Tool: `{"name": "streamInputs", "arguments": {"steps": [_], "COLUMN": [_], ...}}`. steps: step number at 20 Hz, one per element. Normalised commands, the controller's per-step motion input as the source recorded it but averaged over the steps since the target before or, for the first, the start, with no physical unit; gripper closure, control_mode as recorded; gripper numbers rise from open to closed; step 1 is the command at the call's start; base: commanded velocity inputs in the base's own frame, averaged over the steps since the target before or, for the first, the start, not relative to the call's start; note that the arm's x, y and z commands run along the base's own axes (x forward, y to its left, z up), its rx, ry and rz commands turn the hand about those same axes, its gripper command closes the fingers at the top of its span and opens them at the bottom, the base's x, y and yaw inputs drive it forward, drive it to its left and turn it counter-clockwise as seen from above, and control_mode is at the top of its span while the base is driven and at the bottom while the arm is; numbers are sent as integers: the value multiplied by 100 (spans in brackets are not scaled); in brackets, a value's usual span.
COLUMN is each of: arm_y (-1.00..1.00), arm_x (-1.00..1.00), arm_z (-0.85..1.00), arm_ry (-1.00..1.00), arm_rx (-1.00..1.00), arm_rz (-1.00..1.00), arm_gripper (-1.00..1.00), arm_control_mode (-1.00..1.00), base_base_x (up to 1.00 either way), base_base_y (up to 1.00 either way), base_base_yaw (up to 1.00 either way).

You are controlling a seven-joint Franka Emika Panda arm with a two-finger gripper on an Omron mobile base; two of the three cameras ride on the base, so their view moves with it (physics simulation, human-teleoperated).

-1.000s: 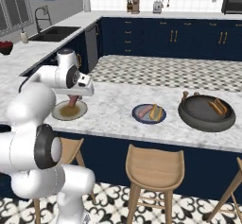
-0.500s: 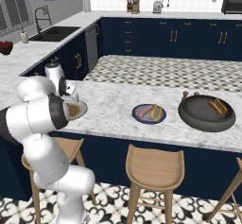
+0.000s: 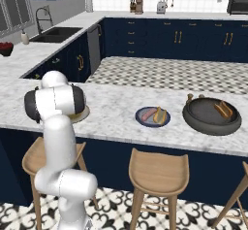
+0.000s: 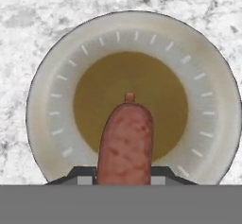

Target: Place one bun and one sausage from the bowl on each plate.

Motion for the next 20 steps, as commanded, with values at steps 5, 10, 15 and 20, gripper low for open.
{"name": "streamInputs", "arguments": {"steps": [5, 10, 15, 20], "arm_y": [0, 0, -15, -65], "arm_x": [42, 15, 0, -21], "arm_z": [-47, -33, 29, 100], "arm_ry": [1, 0, -4, -13], "arm_rx": [0, 0, 2, 16], "arm_rz": [-10, -5, 0, 0], "arm_gripper": [100, -100, -100, -100], "arm_control_mode": [-100, -100, -100, -100], "base_base_x": [0, 0, 0, 0], "base_base_y": [0, 0, 0, 0], "base_base_yaw": [0, 0, 0, 0]}}
